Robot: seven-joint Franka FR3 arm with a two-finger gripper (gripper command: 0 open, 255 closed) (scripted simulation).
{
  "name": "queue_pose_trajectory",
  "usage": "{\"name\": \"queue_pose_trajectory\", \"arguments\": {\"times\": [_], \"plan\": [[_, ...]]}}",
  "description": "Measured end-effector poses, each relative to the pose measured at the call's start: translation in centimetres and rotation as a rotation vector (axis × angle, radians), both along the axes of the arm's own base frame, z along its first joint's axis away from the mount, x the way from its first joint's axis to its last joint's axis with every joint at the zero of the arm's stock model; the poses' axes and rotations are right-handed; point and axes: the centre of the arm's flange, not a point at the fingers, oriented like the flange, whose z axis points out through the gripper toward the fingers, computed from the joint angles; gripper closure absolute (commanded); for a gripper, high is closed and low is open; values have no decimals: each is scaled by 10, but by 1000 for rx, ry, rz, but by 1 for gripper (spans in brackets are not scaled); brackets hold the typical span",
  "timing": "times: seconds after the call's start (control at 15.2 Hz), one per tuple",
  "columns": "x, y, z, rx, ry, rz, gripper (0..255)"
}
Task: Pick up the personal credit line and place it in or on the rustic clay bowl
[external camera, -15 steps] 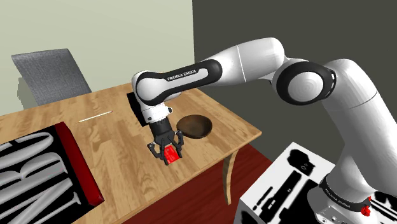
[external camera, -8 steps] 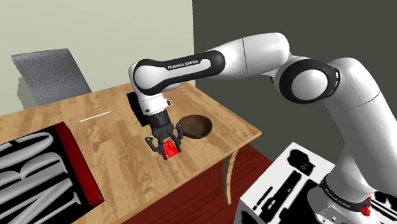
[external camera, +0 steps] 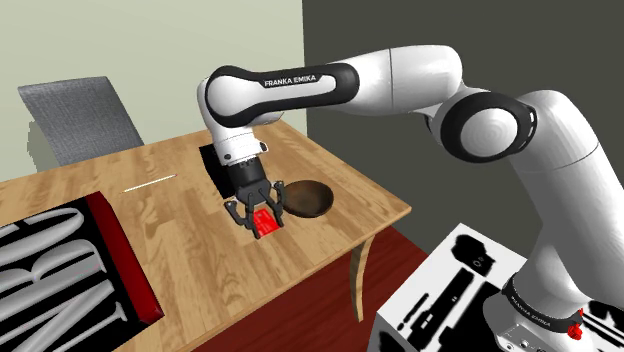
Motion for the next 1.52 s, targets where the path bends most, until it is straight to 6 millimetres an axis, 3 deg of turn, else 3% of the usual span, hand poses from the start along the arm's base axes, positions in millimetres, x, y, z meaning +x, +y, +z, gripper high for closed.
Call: {"name": "queue_pose_trajectory", "arguments": {"times": [0.33,1.19,1.52], "plan": [[2,-6,24,0,0,0,255],[40,-162,38,-1,0,-1,255],[47,-175,16,-1,1,0,255]]}}
